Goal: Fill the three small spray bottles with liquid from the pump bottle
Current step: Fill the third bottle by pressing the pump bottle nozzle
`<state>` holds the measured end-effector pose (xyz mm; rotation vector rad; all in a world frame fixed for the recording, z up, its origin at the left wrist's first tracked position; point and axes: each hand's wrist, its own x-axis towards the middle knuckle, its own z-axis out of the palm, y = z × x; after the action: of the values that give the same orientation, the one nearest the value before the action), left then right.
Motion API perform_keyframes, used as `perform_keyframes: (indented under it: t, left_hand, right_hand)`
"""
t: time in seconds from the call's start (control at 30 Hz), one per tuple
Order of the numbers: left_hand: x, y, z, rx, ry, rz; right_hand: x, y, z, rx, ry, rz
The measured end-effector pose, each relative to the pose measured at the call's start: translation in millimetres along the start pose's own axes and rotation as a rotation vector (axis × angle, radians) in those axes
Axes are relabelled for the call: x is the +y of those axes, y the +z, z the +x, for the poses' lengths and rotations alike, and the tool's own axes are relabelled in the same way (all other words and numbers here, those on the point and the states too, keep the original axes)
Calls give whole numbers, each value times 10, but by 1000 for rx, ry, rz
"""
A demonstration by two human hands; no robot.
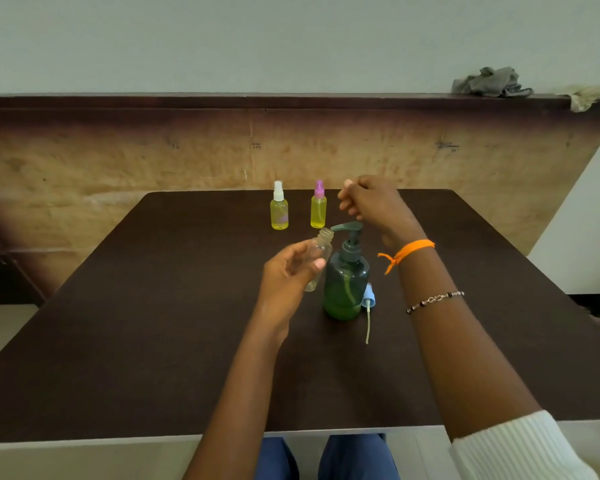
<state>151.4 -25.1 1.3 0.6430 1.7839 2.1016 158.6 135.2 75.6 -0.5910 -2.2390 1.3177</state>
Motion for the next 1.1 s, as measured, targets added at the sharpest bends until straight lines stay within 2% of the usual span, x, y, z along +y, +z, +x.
perform_keyframes:
  t: [0.13,0.3,0.63,0.8,0.97,1.1]
  left_hand:
    - [32,24,21,-7,39,23]
    - [58,25,77,-1,83,52]
    - [15,-48,142,6,78,120]
    - [91,-28,141,11,116,123]
    - [81,-11,138,34,126,148]
    - [105,-25,127,32,121,151]
  right_hand:
    - [2,97,98,-181,130,-6]
    - [88,194,85,-203,267,-25]
    - [200,262,82,-15,258,-122]
    - [57,216,35,-71,224,-245]
    - [109,227,12,33,241,-295]
    - [106,216,5,42,222,-352]
